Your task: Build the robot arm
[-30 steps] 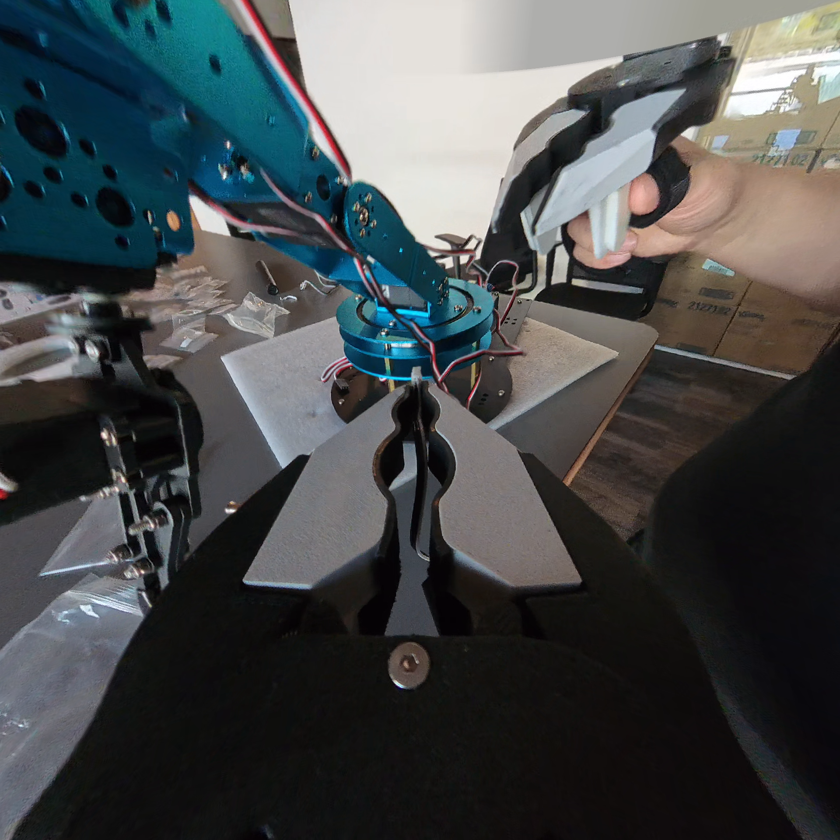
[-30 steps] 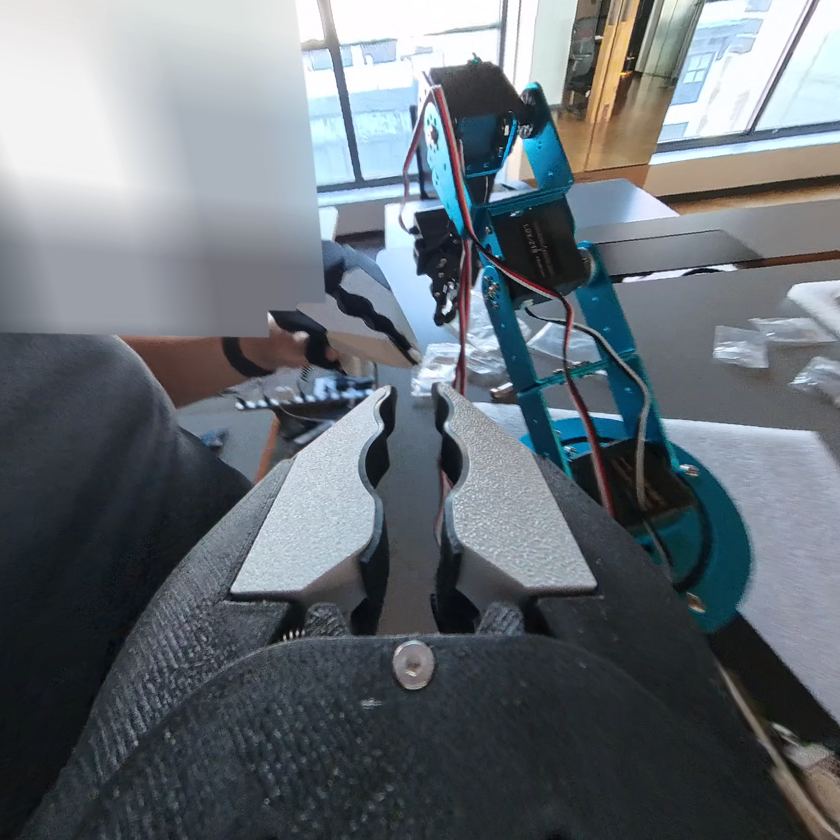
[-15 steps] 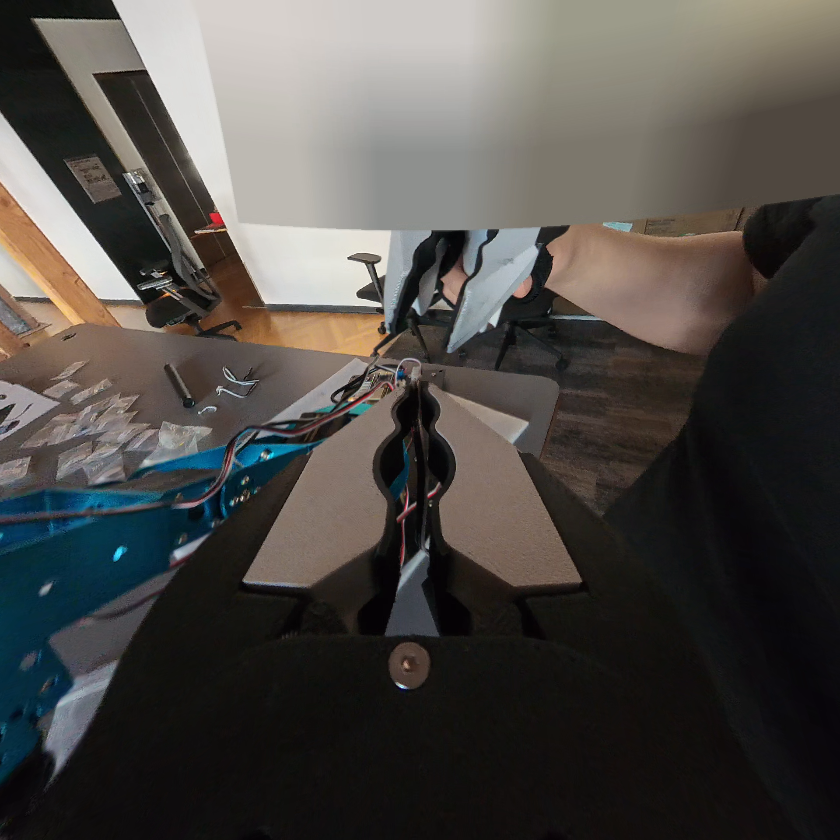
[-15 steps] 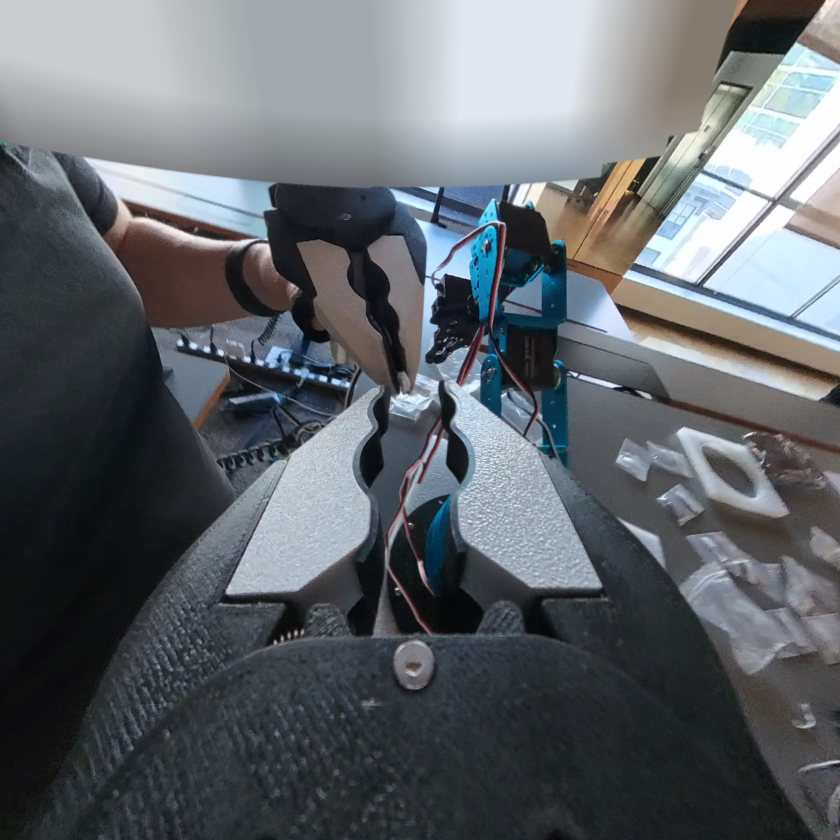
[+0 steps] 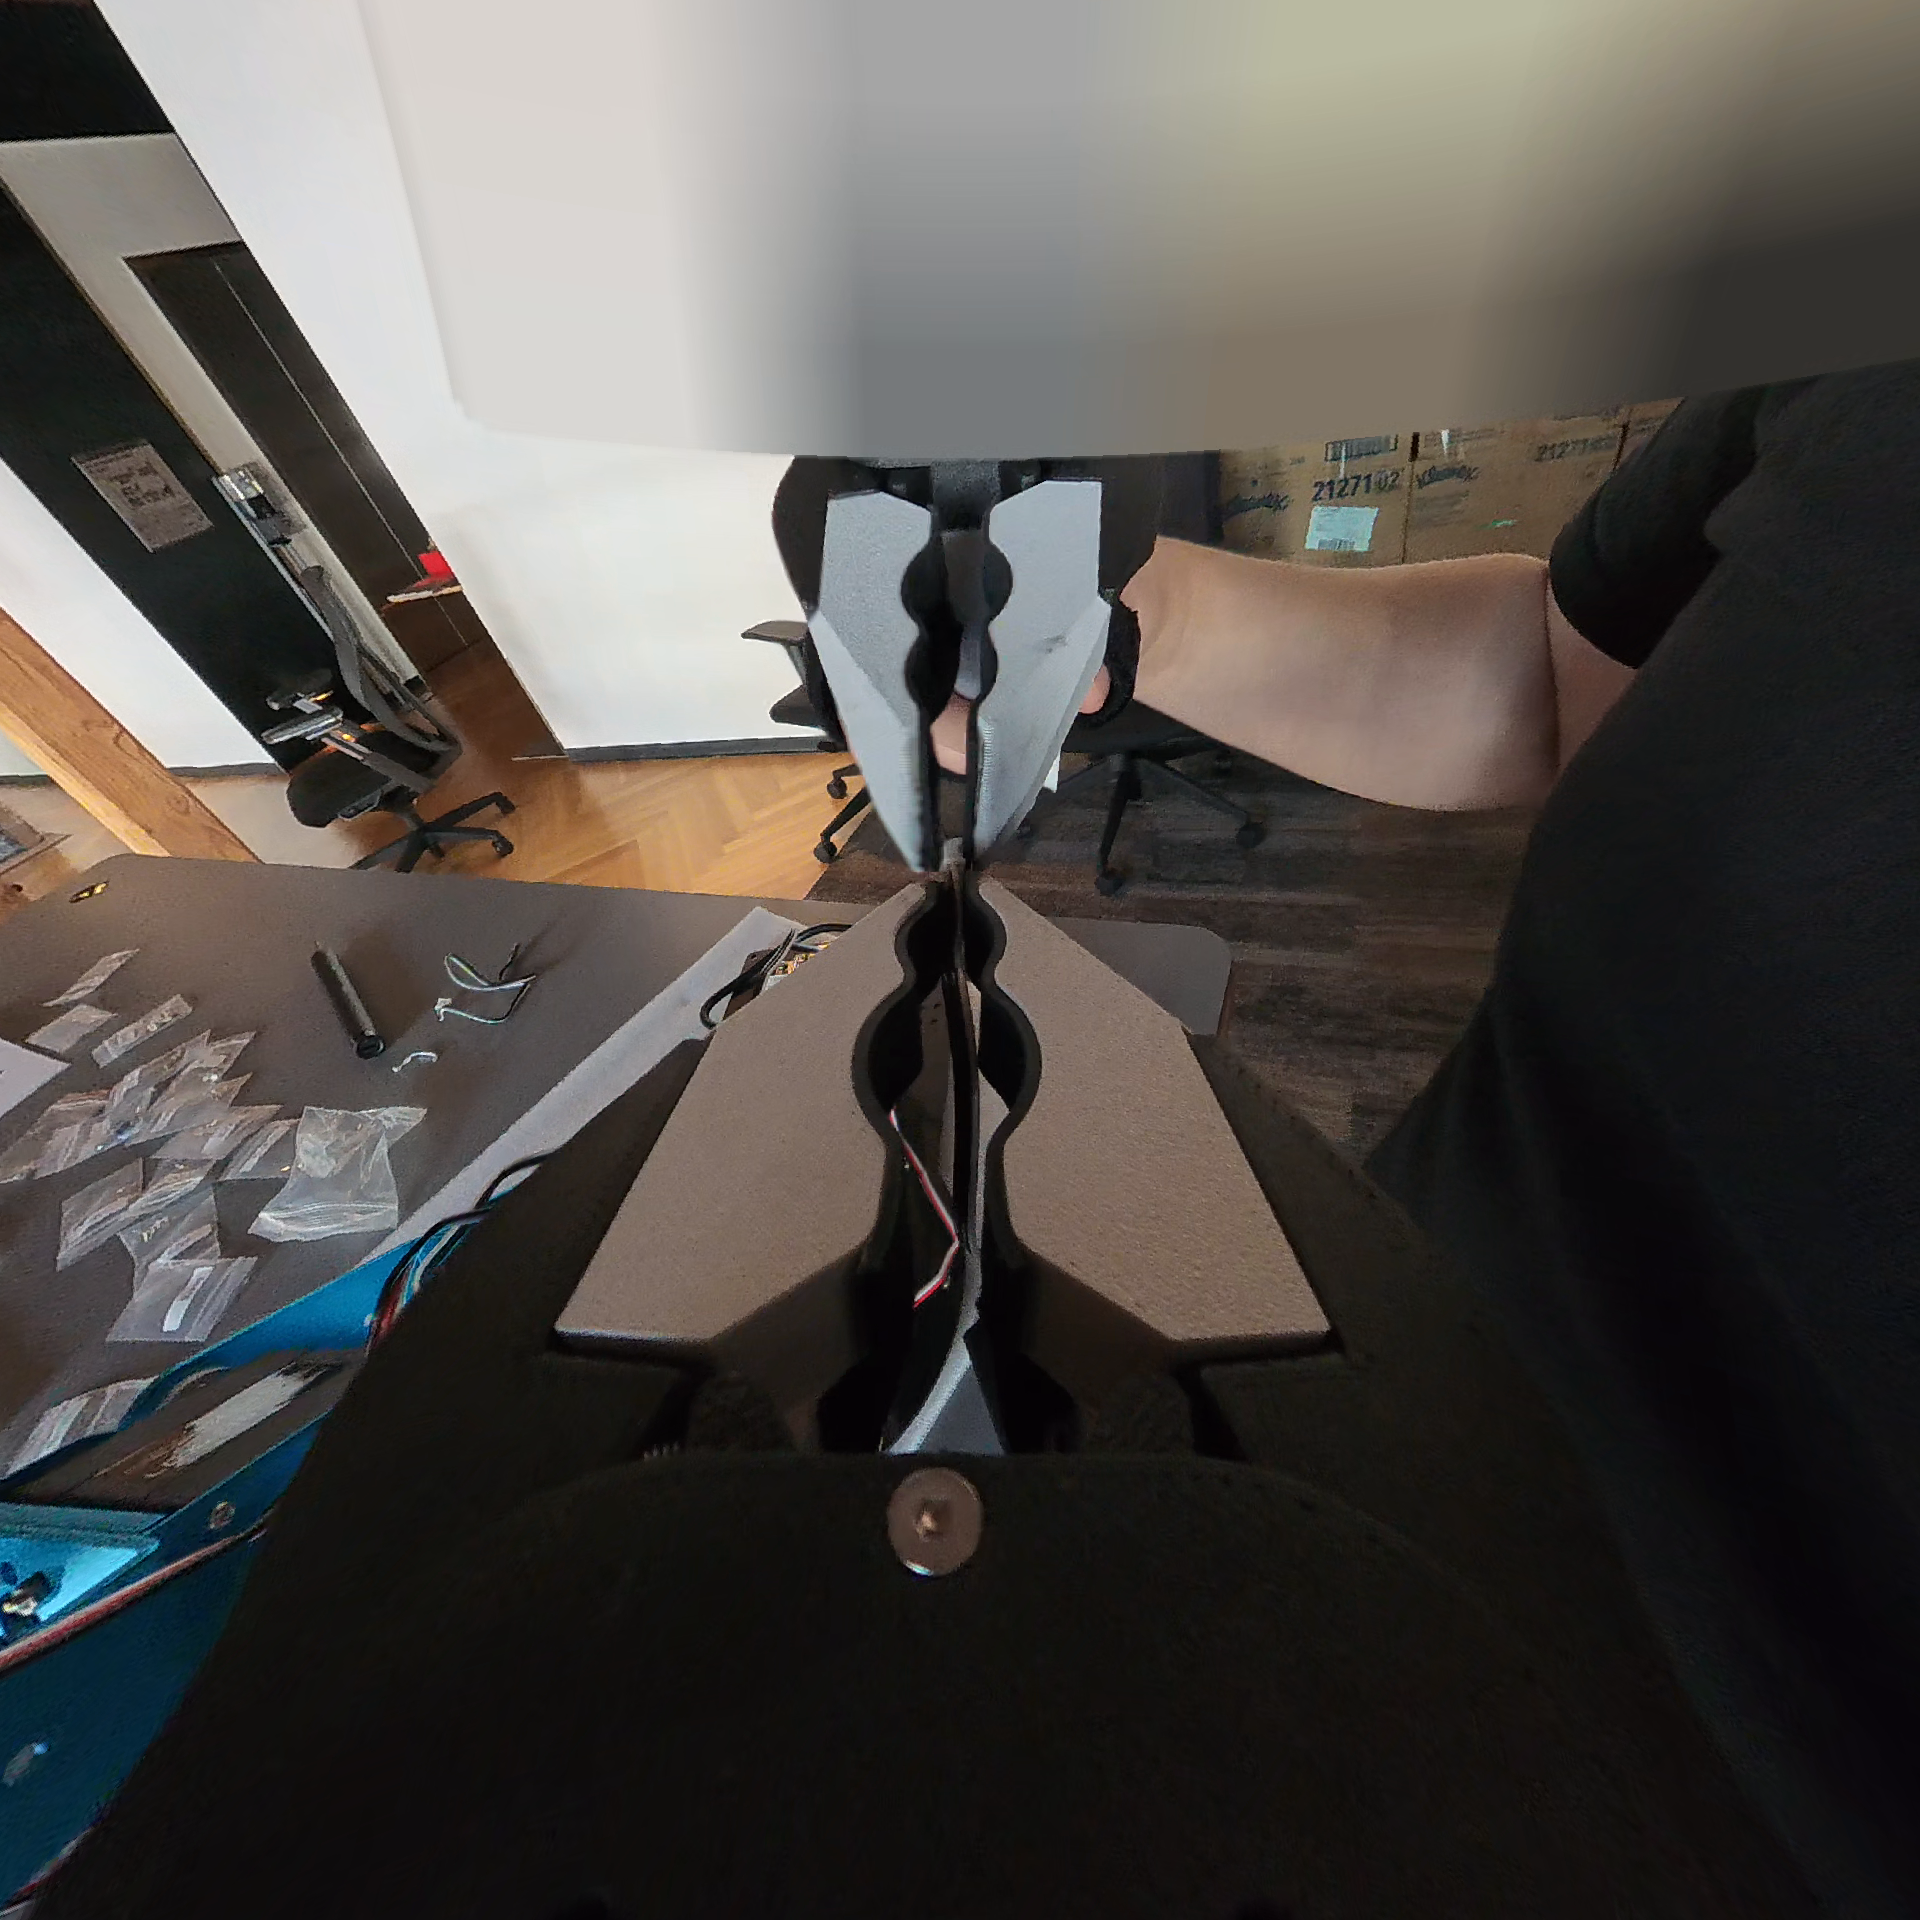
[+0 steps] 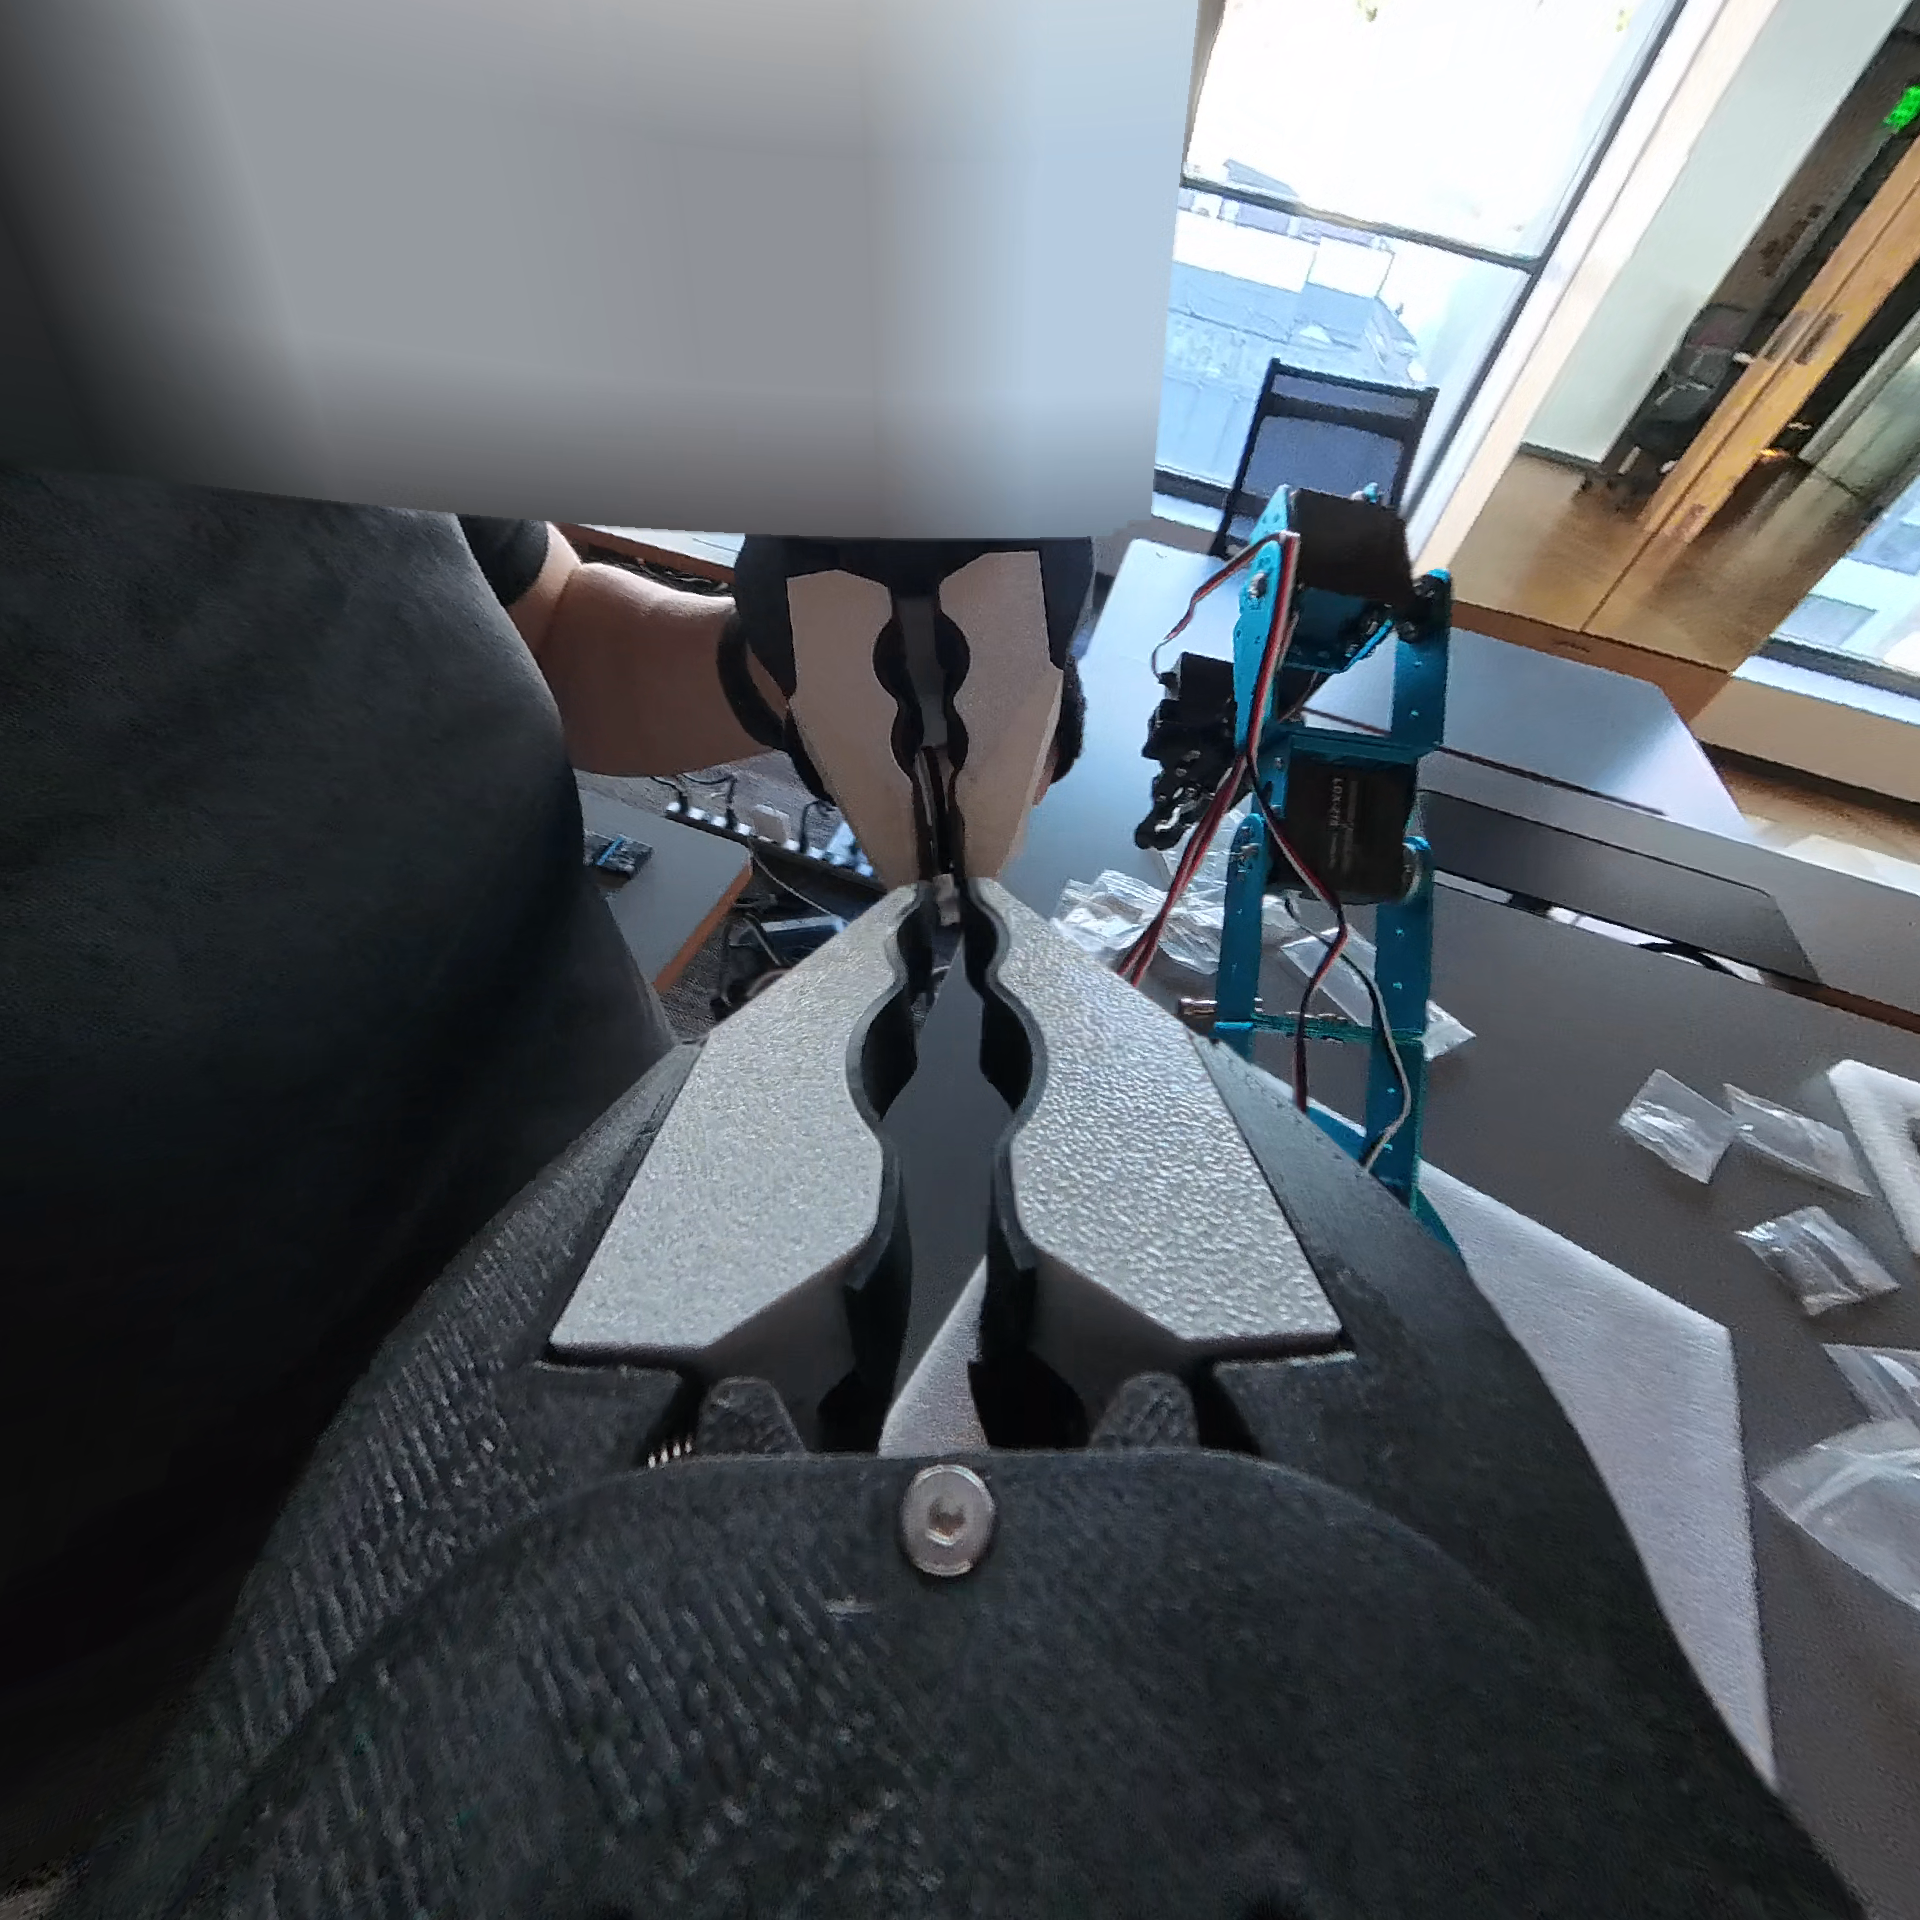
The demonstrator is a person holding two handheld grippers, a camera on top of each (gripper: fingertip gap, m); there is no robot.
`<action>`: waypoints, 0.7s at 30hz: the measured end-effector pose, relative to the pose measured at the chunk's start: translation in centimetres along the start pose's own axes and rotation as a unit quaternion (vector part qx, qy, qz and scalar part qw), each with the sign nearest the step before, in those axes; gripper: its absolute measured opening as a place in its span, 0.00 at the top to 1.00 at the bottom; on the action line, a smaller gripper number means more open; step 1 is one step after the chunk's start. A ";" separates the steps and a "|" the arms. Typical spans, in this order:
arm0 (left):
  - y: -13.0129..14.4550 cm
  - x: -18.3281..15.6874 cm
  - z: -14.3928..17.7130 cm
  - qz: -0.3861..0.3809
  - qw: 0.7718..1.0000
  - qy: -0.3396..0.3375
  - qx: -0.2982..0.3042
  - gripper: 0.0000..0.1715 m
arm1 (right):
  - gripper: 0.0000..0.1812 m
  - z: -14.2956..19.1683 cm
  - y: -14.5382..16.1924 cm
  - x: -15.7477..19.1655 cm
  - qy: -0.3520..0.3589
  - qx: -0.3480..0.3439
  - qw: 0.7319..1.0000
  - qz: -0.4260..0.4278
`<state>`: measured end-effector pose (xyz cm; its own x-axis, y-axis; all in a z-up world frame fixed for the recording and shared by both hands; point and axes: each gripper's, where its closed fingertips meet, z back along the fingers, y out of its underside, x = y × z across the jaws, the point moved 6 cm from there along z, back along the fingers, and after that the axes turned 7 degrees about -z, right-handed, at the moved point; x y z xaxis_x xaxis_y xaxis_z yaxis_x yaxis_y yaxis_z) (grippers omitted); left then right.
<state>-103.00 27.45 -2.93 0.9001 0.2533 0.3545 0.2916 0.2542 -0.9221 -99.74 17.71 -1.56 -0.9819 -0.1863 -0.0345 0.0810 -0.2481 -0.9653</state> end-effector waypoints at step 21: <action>1.0 0.5 0.7 0.067 0.998 0.013 0.005 0.93 | 0.99 0.1 1.1 -1.1 -0.011 -0.003 1.000 -0.009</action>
<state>-102.49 28.48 -3.61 0.9387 0.2622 0.2237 0.1644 0.2296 -0.9593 -98.53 17.60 -2.55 -0.9791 -0.2029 -0.0106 0.0615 -0.2461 -0.9673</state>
